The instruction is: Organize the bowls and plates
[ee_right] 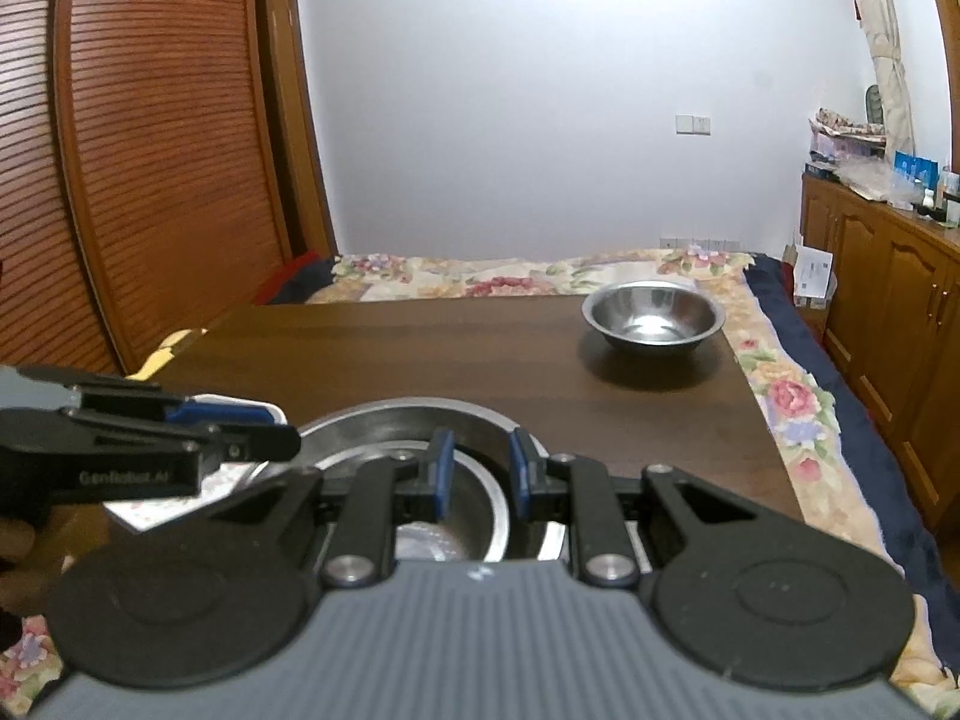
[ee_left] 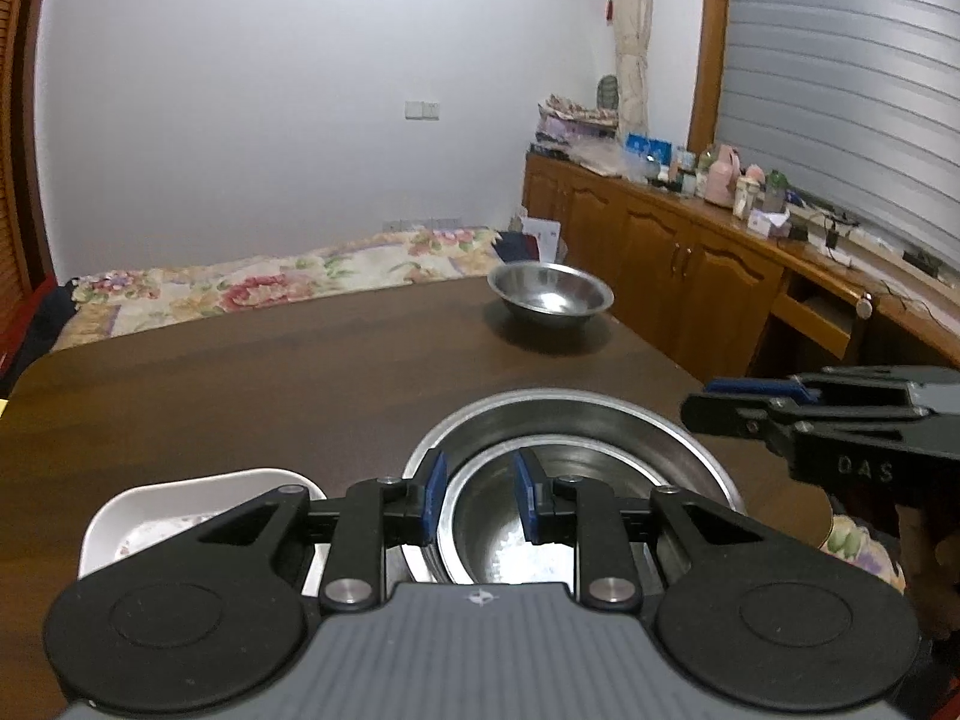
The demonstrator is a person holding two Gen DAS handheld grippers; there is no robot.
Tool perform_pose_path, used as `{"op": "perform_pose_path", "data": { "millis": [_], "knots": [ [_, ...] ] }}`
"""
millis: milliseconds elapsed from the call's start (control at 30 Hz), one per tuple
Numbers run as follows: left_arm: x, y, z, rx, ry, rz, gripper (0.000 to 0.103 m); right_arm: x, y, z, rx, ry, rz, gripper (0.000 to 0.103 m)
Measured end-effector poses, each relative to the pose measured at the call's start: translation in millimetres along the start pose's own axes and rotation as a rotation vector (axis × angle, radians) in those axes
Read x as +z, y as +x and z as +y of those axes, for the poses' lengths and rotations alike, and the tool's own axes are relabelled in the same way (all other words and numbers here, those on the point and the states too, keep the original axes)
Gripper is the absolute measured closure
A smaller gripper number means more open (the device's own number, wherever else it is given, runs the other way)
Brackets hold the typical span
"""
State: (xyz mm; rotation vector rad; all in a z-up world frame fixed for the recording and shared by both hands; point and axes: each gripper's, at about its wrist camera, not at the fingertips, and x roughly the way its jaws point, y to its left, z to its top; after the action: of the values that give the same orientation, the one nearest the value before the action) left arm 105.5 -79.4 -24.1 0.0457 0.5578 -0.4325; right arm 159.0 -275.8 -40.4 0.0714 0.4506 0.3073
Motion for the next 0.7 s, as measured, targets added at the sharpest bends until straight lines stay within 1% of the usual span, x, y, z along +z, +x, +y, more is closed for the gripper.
{"op": "perform_pose_path", "data": {
  "millis": [100, 233, 400, 500, 567, 700],
  "knots": [
    [3, -8, -2, -0.004, -0.011, -0.018, 0.072, 2, -8, -1, -0.003, -0.018, -0.004, 0.081],
    [7, -20, -4, -0.012, -0.008, -0.047, 0.064, 6, -19, -3, -0.013, -0.025, -0.023, 0.081],
    [16, -28, -7, -0.002, 0.010, -0.068, 0.059, 11, -29, -6, -0.018, -0.013, -0.060, 0.081],
    [20, -30, -6, -0.002, 0.012, -0.081, 0.052, 14, -33, -8, -0.025, -0.018, -0.078, 0.081],
    [23, -29, -5, 0.001, 0.020, -0.088, 0.044, 16, -34, -9, -0.030, -0.020, -0.088, 0.081],
    [33, -20, -6, -0.004, 0.035, -0.090, 0.039, 24, -30, -17, -0.033, -0.017, -0.089, 0.081]
  ]
}}
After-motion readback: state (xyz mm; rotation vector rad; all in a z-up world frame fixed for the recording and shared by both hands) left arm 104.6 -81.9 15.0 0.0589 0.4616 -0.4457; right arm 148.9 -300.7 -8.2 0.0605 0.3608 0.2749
